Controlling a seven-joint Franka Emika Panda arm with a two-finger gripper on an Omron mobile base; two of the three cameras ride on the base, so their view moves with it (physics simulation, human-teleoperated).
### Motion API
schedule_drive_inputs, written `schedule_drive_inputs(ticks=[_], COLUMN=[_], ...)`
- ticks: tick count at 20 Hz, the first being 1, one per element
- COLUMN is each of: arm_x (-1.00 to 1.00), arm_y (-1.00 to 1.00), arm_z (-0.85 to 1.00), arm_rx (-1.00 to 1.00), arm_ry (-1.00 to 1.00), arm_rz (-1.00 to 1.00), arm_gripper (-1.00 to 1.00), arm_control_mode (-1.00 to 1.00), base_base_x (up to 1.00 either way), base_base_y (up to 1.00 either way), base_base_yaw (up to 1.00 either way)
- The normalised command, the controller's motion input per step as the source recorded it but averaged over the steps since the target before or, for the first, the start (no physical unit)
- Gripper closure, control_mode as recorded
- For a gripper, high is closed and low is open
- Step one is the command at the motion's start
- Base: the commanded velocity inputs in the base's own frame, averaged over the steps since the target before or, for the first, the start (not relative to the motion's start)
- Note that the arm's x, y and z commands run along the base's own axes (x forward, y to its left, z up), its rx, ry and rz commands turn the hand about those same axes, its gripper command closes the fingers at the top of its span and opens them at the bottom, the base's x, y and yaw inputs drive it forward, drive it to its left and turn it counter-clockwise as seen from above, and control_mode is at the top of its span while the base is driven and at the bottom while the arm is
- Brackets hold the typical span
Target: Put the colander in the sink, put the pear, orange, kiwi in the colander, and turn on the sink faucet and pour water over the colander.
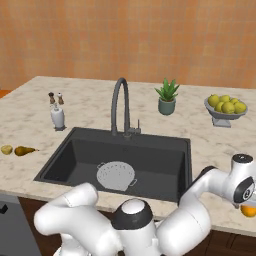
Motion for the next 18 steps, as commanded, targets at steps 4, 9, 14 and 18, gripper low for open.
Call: schedule_drive_inputs(ticks=[4, 9, 14, 18], arm_x=[-0.06, -0.31, -0.15, -0.02], arm_y=[0.08, 0.64, 1.00, 1.00], arm_z=[-0.37, 0.04, 0.23, 0.68], arm_rx=[0.06, 0.19, 0.02, -0.14], arm_ry=[-0.01, -0.34, -0.36, 0.00], arm_rz=[0.07, 0.04, 0.04, -0.02], arm_gripper=[1.00, 1.00, 1.00, 1.00], arm_control_mode=[-1.00, -1.00, -1.00, -1.00], base_base_x=[0.00, 0.00, 0.00, 0.00], base_base_y=[0.00, 0.00, 0.00, 0.00], base_base_yaw=[0.00, 0.00, 0.00, 0.00])
